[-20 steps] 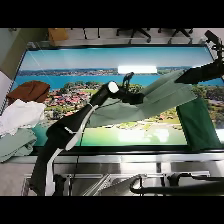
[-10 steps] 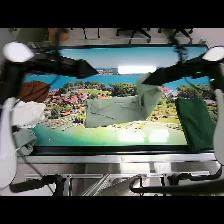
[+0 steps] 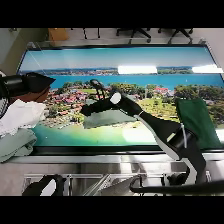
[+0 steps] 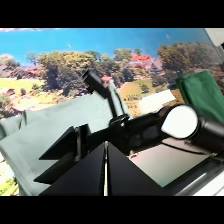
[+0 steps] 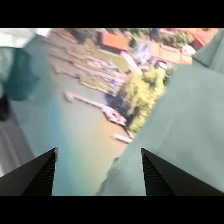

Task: Fold the shirts.

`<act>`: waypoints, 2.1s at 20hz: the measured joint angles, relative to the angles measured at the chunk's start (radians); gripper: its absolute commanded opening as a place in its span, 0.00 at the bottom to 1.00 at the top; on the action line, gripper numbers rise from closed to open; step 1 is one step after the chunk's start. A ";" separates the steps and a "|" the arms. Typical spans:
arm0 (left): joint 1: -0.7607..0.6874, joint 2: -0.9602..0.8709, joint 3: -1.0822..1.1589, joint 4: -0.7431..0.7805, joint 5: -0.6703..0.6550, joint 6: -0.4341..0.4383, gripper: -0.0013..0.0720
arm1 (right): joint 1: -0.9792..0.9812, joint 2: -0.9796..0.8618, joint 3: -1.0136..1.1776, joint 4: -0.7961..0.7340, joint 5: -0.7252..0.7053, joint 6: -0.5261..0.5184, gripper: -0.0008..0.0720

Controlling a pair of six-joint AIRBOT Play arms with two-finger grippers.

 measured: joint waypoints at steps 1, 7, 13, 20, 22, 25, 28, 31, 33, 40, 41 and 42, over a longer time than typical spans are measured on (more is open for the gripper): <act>0.008 0.010 -0.025 0.000 0.009 0.006 0.05 | 0.005 -0.015 0.000 0.000 -0.008 -0.006 0.80; 0.023 0.033 -0.082 -0.002 0.034 0.021 0.05 | -0.181 0.087 0.001 -0.034 0.139 -0.009 0.89; 0.024 0.036 -0.090 -0.004 0.036 0.024 0.05 | -0.537 0.159 -0.031 -0.208 0.395 0.124 0.93; 0.024 0.036 -0.090 -0.003 0.039 0.024 0.05 | -0.629 0.044 -0.138 -0.217 0.507 0.101 0.92; 0.024 0.036 -0.090 -0.002 0.039 0.024 0.05 | -0.609 0.014 -0.144 -0.156 0.517 0.061 0.68; 0.024 0.036 -0.090 -0.002 0.039 0.024 0.05 | -0.577 -0.015 -0.148 -0.092 0.523 -0.015 0.05; 0.024 0.036 -0.090 -0.002 0.039 0.024 0.05 | -0.568 -0.004 -0.106 0.023 0.571 -0.074 0.05; 0.024 0.036 -0.091 -0.002 0.039 0.023 0.05 | -0.616 0.051 -0.020 0.077 0.592 -0.085 0.05; 0.024 0.036 -0.091 -0.002 0.038 0.023 0.05 | -0.676 0.096 0.031 0.090 0.598 -0.056 0.05; 0.024 0.036 -0.091 -0.001 0.035 0.022 0.05 | -0.992 0.262 0.091 0.112 0.593 0.052 0.05; 0.024 0.036 -0.091 -0.001 0.033 0.021 0.05 | -1.048 0.283 0.093 0.112 0.585 0.066 0.05; 0.024 0.036 -0.091 -0.001 0.026 0.021 0.05 | -1.098 0.299 0.094 0.113 0.574 0.074 0.05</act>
